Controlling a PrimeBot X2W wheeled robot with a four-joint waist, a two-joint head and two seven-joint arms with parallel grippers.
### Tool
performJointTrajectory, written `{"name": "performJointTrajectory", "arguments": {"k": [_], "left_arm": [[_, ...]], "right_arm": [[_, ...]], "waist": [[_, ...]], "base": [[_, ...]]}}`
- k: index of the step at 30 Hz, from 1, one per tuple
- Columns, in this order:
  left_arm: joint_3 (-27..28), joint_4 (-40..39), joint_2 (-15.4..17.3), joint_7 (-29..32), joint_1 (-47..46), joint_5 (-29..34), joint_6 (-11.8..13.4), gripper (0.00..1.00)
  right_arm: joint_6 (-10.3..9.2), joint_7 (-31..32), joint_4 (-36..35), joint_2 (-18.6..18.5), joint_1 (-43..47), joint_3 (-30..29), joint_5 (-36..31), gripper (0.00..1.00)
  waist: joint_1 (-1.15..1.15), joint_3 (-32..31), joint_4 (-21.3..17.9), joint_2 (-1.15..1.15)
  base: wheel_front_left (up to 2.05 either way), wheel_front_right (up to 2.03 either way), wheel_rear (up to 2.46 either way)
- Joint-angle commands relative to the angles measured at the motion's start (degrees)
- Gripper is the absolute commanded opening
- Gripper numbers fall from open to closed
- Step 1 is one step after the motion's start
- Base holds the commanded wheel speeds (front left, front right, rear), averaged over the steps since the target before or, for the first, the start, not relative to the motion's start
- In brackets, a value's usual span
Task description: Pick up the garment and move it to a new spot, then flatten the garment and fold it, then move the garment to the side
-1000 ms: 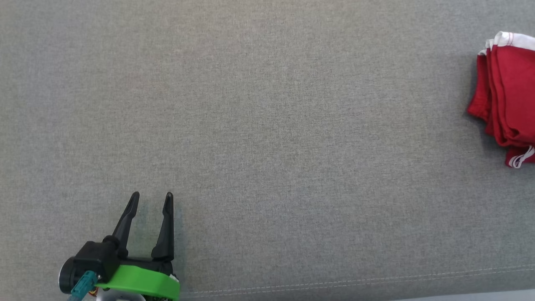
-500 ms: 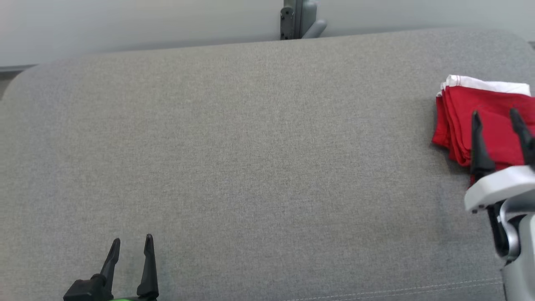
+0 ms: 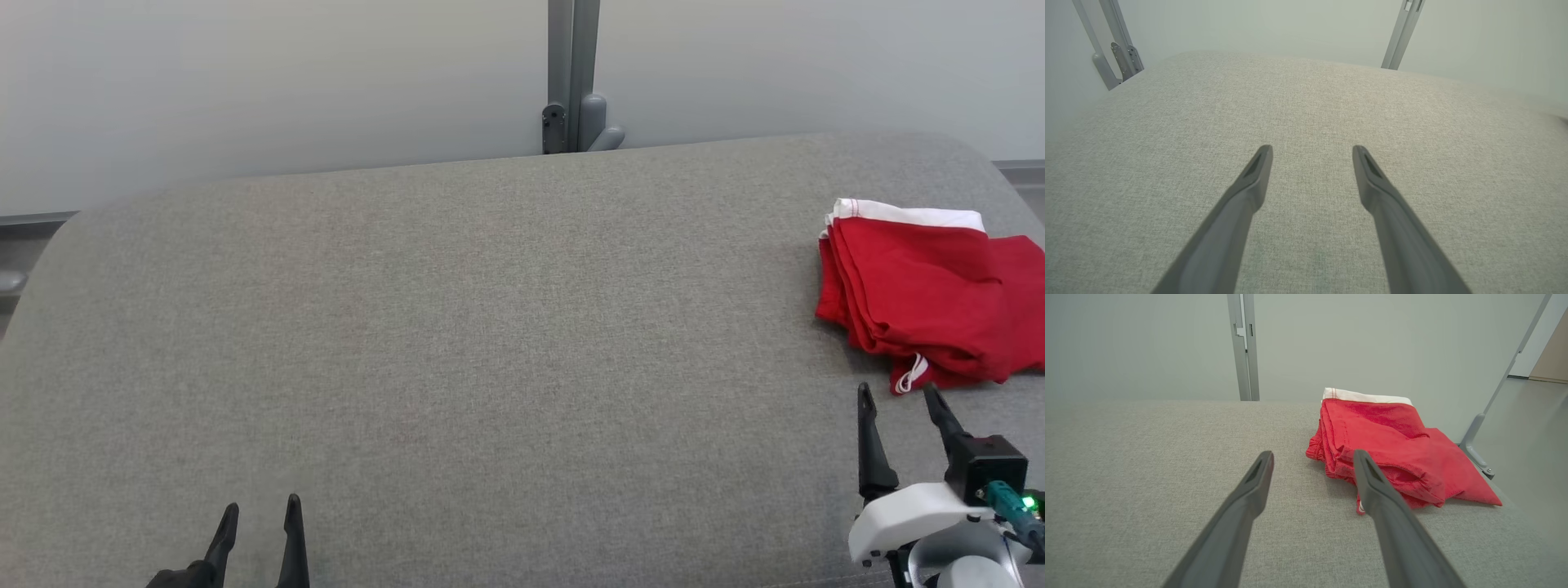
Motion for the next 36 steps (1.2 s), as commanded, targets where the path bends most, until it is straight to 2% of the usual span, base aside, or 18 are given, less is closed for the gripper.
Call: {"name": "performJointTrajectory", "arguments": {"k": [1,12,36], "left_arm": [[0.11,0.13,0.02,-0.15,-0.73,0.64,-0.27,1.00],[-0.25,-1.15,-0.26,-0.15,-0.57,0.69,-0.33,1.00],[-0.91,-1.23,-0.36,-0.15,-1.44,0.17,-0.39,1.00]], "right_arm": [[-0.11,-0.47,0.79,0.02,0.83,0.48,1.22,1.00],[-0.11,-0.64,1.75,-0.02,2.50,6.71,2.22,1.00],[-0.11,-0.65,3.81,-0.01,1.63,5.86,2.30,1.00]], "waist": [[0.00,-0.07,-0.44,0.44],[0.00,-0.55,-1.25,0.44],[0.00,0.21,-1.26,0.44]], "base": [[0.00,0.00,0.00],[0.00,0.00,0.00],[0.00,0.00,0.00]]}}
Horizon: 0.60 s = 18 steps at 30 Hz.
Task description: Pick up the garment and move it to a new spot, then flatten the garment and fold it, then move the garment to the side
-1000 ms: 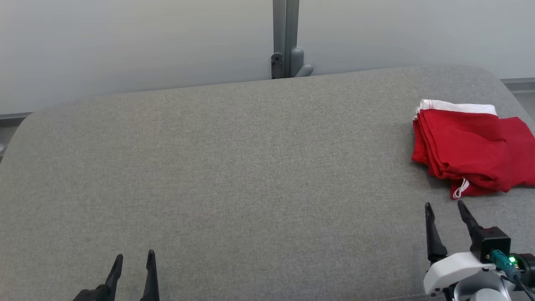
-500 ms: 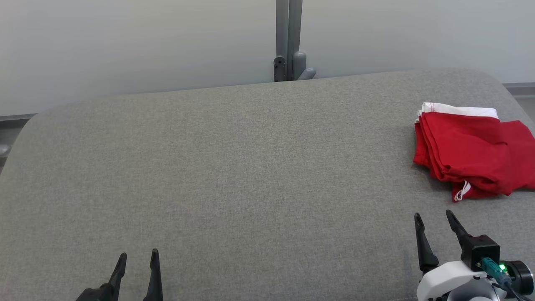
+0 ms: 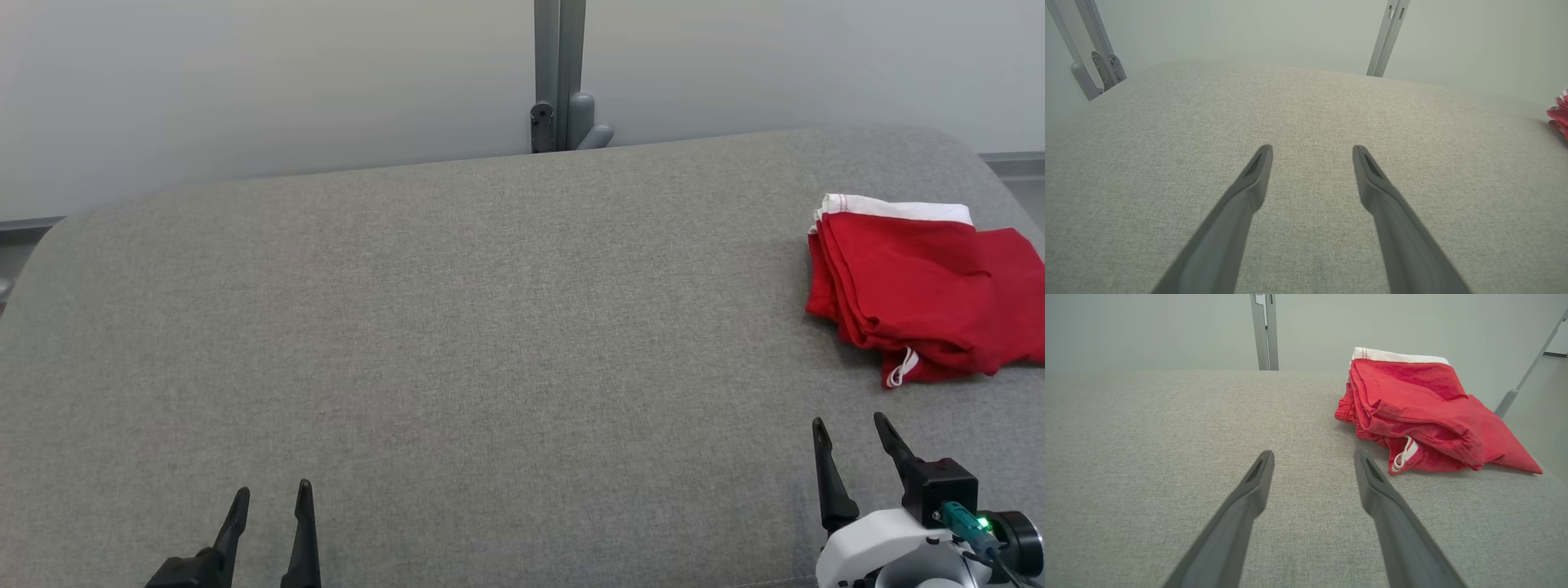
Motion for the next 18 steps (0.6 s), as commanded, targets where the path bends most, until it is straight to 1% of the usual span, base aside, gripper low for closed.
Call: {"name": "performJointTrajectory", "arguments": {"k": [1,18], "left_arm": [[0.03,-0.16,-0.02,-0.14,-0.86,0.10,0.01,1.00],[-0.19,-0.25,-0.02,-0.14,-1.46,0.38,0.01,1.00]], "right_arm": [[-0.11,-0.23,0.11,-0.13,-0.73,-0.08,-0.24,1.00],[-0.11,-0.24,1.20,-0.13,-2.01,0.41,-0.26,1.00]], "waist": [[0.00,0.39,-0.03,0.44],[0.00,2.02,-0.35,0.44]], "base": [[0.00,0.00,0.00],[0.00,0.00,0.00]]}}
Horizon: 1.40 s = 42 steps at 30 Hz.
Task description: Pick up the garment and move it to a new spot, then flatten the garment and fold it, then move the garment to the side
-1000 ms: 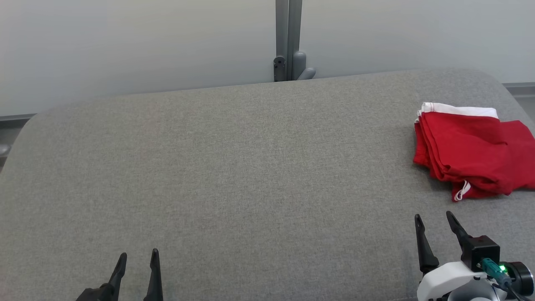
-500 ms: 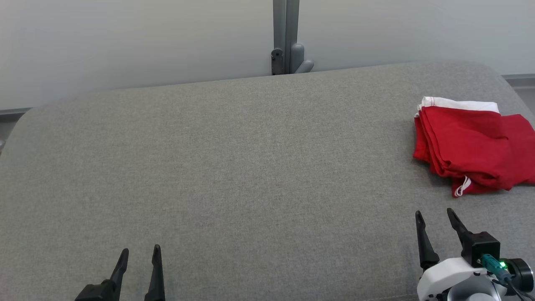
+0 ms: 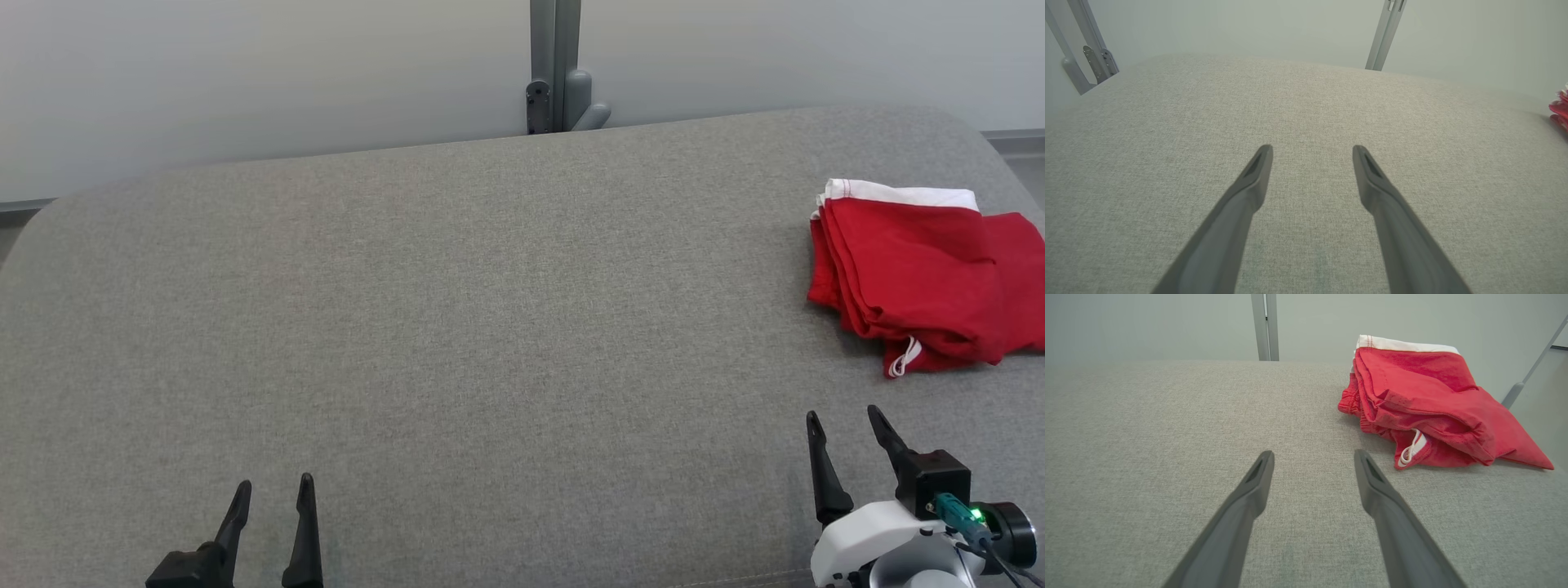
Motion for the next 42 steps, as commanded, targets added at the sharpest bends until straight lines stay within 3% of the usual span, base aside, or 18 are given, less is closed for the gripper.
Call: {"name": "performJointTrajectory", "arguments": {"k": [1,36,37,38,42], "left_arm": [[-0.03,-0.13,-0.01,-0.14,-0.83,0.44,0.01,1.00],[0.15,0.05,0.29,-0.14,-1.14,0.37,0.00,1.00],[1.31,-0.50,0.42,-0.17,-0.23,0.15,0.63,1.00],[-0.15,0.06,0.21,-0.08,-0.87,0.69,0.43,1.00],[0.51,0.34,0.27,-0.07,-0.52,0.29,0.18,1.00]], "right_arm": [[-0.11,-0.24,0.19,-0.13,-0.74,0.08,-0.08,1.00],[-0.11,-0.24,1.69,-0.13,-1.44,0.47,0.73,1.00],[-0.04,-0.23,2.01,-0.03,-2.12,2.08,0.48,1.00],[-0.16,-0.20,1.70,-0.28,-1.02,-0.17,0.46,1.00],[-0.09,-0.20,1.96,-0.07,-0.90,0.54,0.22,1.00]], "waist": [[0.00,0.11,-0.03,0.44],[0.00,1.00,0.62,0.44],[0.00,0.94,2.66,0.44],[0.00,0.72,6.64,0.44],[0.00,0.56,6.83,0.44]], "base": [[0.00,0.00,0.00],[0.00,0.00,0.00],[0.00,0.00,0.00],[0.00,0.00,0.00],[0.00,0.00,0.00]]}}
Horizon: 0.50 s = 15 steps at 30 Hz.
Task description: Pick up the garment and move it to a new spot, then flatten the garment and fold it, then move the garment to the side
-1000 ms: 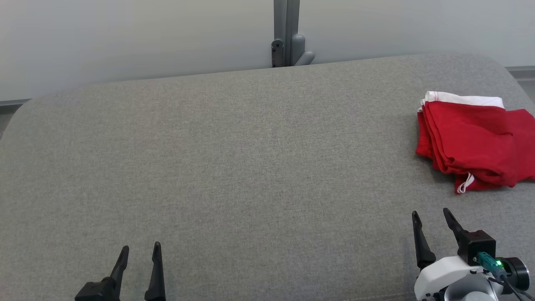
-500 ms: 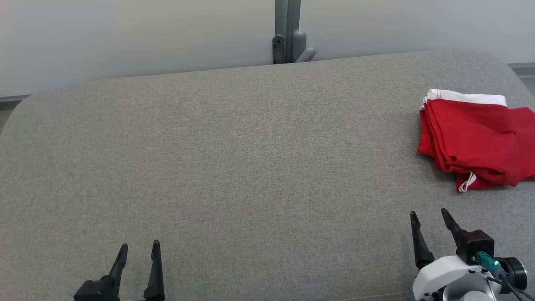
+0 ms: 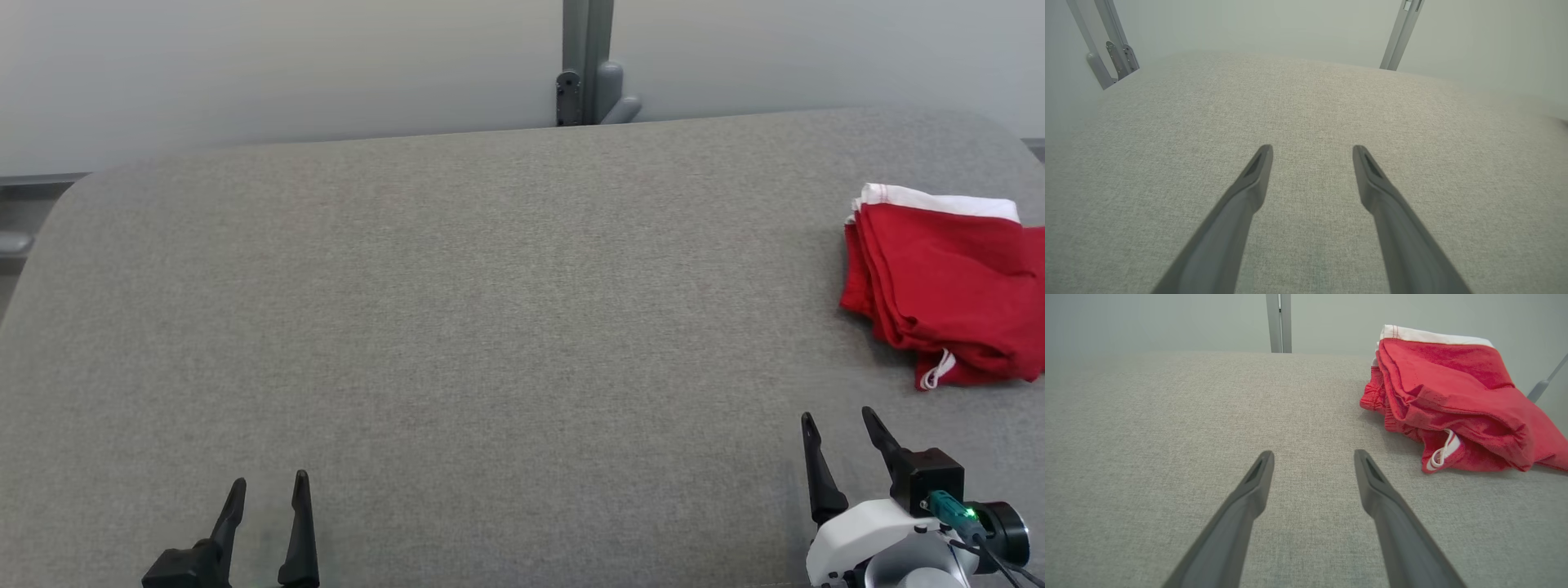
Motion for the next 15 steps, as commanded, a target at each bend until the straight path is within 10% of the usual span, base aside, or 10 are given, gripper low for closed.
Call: {"name": "performJointTrajectory", "arguments": {"k": [1,15], "left_arm": [[0.26,0.15,0.30,0.02,-0.04,0.13,-0.22,1.00],[0.36,0.51,0.14,0.02,-0.29,0.10,-0.37,1.00]], "right_arm": [[-0.07,-0.16,0.01,0.00,0.09,0.11,-0.23,1.00],[-0.07,-0.16,-1.41,-0.09,0.68,1.59,-0.88,1.00]], "waist": [[0.00,-0.35,4.62,0.44],[0.00,-0.58,4.66,0.44]], "base": [[0.00,0.00,0.00],[0.00,0.00,0.00]]}}
